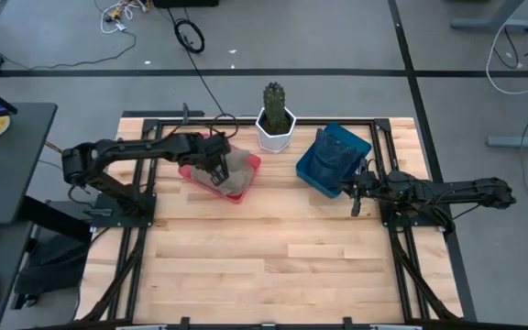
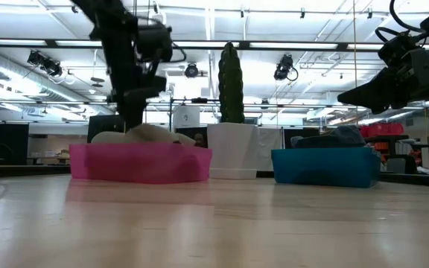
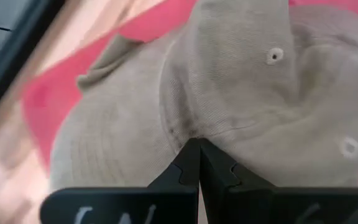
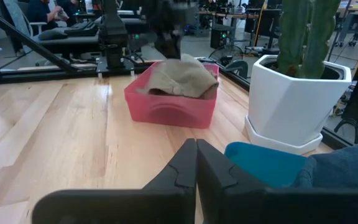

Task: Pick & Place hat
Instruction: Put the brown cap into the red bin

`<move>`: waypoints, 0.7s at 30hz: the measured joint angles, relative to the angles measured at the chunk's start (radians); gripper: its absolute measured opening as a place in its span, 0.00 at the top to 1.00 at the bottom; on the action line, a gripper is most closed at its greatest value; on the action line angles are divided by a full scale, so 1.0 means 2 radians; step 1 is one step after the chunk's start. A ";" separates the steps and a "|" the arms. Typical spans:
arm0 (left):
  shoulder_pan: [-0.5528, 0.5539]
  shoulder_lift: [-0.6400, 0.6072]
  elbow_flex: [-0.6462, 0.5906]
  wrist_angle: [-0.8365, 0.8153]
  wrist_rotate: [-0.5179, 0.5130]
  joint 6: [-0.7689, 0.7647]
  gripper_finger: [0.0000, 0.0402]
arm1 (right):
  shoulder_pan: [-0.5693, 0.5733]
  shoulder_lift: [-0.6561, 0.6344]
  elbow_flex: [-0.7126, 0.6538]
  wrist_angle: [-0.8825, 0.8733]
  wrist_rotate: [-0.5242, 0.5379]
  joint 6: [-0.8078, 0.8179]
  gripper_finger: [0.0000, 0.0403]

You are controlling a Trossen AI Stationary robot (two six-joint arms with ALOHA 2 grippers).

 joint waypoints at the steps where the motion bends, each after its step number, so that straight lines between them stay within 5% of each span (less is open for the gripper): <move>1: 0.004 0.000 -0.018 0.025 0.008 0.000 0.99 | 0.000 0.000 0.000 0.000 0.000 0.000 0.98; 10: 0.043 0.005 -0.124 0.127 0.032 -0.014 0.99 | 0.000 0.000 0.000 0.000 0.000 0.000 0.98; 21: 0.040 0.001 -0.092 0.107 0.040 -0.020 0.99 | 0.000 0.000 0.000 0.000 0.000 0.000 0.98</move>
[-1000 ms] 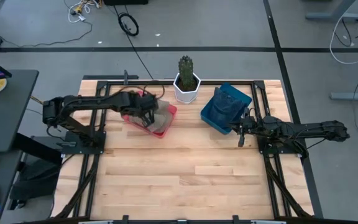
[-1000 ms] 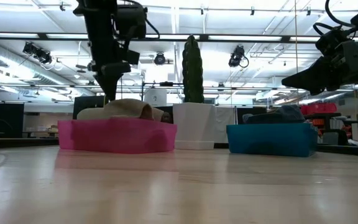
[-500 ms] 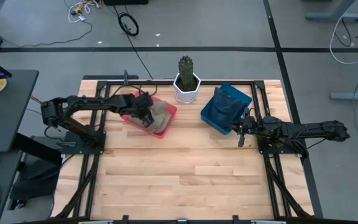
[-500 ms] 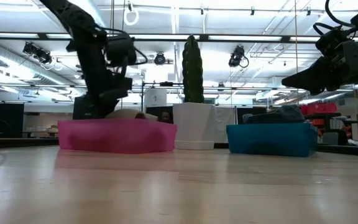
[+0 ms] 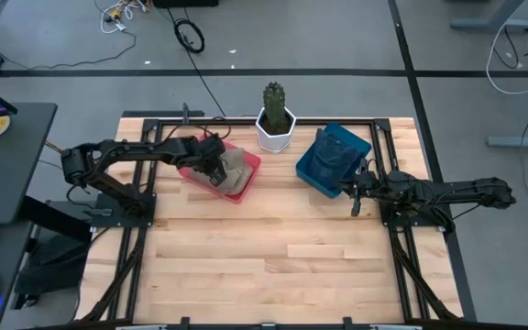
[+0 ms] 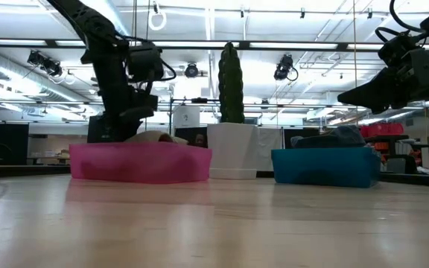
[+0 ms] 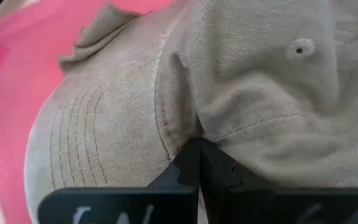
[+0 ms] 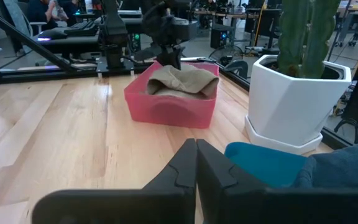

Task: Pick & Place hat
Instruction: Put the brown cap into the red bin, then return to Home Position

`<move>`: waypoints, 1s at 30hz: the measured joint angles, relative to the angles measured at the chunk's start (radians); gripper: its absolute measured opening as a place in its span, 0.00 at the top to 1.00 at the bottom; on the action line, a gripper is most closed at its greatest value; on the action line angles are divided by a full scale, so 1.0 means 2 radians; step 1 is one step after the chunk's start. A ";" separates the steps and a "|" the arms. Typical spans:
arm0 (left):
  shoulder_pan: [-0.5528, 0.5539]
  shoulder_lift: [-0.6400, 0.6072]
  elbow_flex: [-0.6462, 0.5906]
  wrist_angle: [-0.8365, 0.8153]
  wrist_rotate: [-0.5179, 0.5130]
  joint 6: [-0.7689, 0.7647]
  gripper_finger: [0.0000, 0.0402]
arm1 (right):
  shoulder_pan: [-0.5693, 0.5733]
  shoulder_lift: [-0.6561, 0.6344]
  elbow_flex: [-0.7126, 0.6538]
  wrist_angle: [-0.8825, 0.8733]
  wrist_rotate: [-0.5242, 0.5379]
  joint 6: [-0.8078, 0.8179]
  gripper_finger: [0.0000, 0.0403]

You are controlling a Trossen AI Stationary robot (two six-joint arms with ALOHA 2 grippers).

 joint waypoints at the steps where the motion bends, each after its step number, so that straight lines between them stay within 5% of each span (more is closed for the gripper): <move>1: -0.002 -0.002 0.008 -0.011 0.000 0.004 0.98 | 0.000 0.000 0.000 0.000 0.000 0.000 0.98; 19: -0.057 -0.041 0.100 -0.041 0.012 0.033 0.95 | 0.000 0.000 0.000 0.000 0.000 0.000 0.98; 24: -0.122 -0.041 0.100 -0.039 0.065 0.033 0.95 | 0.000 0.000 0.000 0.000 0.000 0.000 0.98; 30: -0.236 -0.041 0.100 -0.024 0.059 0.030 0.95 | 0.000 0.000 0.000 0.000 0.000 0.000 0.98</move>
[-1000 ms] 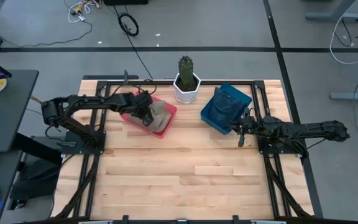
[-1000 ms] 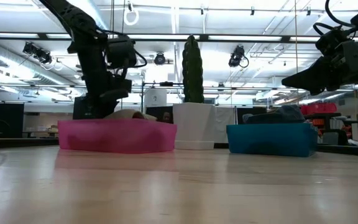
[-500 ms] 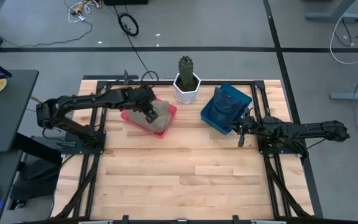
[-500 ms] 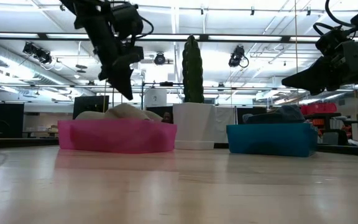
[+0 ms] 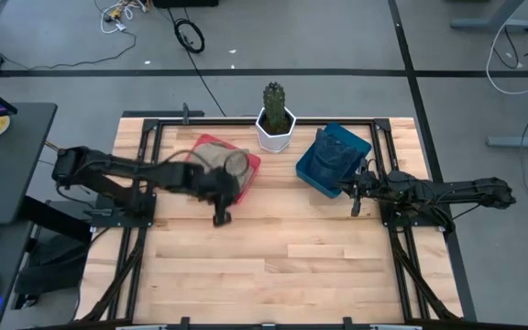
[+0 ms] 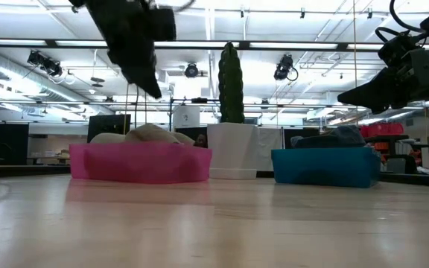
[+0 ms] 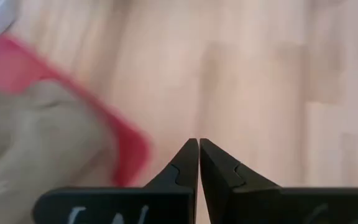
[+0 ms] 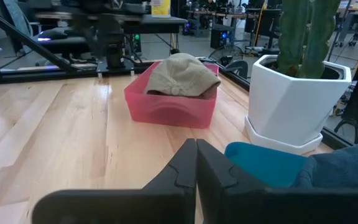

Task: Pick & Place hat
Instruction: Return to Home Position

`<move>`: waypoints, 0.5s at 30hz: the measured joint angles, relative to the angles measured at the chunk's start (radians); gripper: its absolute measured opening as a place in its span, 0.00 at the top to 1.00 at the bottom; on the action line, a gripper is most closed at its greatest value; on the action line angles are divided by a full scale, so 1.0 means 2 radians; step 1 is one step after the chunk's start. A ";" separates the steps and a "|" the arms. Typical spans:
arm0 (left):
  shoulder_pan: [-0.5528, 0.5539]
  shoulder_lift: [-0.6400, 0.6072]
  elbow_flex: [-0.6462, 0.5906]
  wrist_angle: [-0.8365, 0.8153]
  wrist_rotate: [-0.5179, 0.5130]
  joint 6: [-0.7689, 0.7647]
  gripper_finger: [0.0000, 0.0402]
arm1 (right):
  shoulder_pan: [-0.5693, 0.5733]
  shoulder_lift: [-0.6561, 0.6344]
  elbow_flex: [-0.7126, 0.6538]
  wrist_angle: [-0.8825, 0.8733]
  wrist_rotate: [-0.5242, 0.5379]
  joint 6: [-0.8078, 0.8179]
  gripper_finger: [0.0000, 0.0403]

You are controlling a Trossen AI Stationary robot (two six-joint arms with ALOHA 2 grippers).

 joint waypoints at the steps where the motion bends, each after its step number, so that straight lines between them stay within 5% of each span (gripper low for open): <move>1: -0.018 0.000 0.000 0.007 -0.007 -0.005 0.95 | 0.000 0.000 0.000 0.000 0.000 0.000 0.98; 15: -0.182 -0.014 -0.001 0.015 -0.207 0.004 0.95 | 0.000 0.000 0.000 0.000 0.000 0.000 0.98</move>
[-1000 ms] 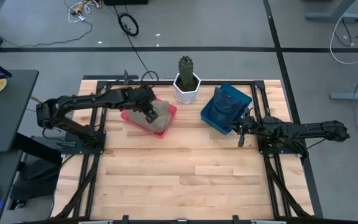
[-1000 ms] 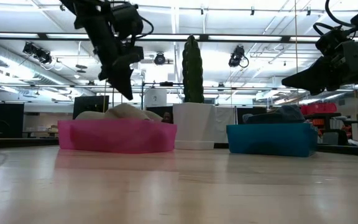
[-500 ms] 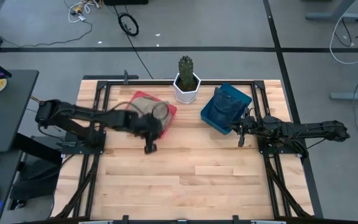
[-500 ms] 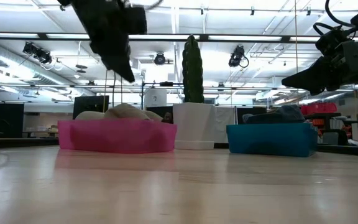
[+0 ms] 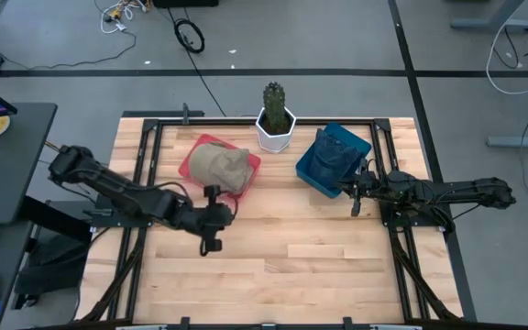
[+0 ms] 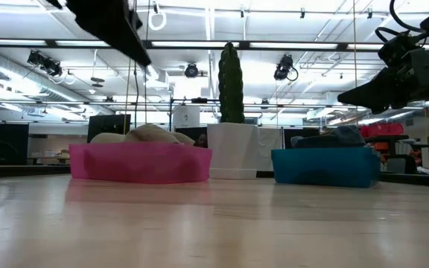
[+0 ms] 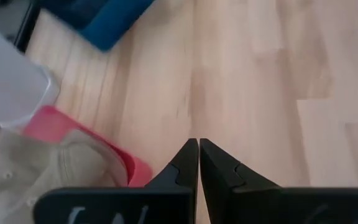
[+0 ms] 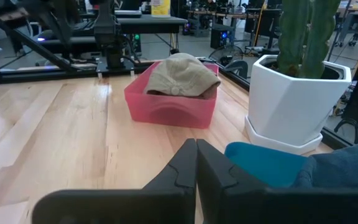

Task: Pick & Place hat
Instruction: Return to Home Position

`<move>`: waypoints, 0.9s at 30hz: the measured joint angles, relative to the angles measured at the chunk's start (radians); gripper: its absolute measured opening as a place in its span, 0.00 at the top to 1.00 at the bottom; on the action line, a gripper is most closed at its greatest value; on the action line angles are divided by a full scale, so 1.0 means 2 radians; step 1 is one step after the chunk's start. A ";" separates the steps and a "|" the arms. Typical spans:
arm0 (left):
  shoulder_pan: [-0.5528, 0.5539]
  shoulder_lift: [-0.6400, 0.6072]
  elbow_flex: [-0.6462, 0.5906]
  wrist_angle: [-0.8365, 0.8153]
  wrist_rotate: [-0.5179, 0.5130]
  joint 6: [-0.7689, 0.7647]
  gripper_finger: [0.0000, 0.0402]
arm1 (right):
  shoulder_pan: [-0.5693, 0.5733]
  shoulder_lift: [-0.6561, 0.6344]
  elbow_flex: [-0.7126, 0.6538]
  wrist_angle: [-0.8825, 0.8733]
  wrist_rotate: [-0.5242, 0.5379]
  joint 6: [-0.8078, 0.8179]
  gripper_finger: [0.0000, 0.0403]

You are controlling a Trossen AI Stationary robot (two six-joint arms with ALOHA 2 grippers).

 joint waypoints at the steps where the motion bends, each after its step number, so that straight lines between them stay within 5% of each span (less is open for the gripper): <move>1: -0.006 -0.006 0.000 0.002 -0.003 0.006 0.95 | 0.000 0.000 0.000 0.000 0.000 0.000 0.98; 9: -0.044 -0.084 -0.012 0.029 0.002 0.065 0.95 | 0.000 0.000 0.000 0.000 0.000 0.000 0.98; 20: 0.023 -0.346 -0.253 0.280 0.089 0.109 0.95 | 0.000 0.000 0.000 0.000 0.000 0.000 0.98; 27: 0.046 -0.482 -0.330 0.315 0.143 0.128 0.95 | 0.000 0.000 0.000 0.000 0.000 0.000 0.98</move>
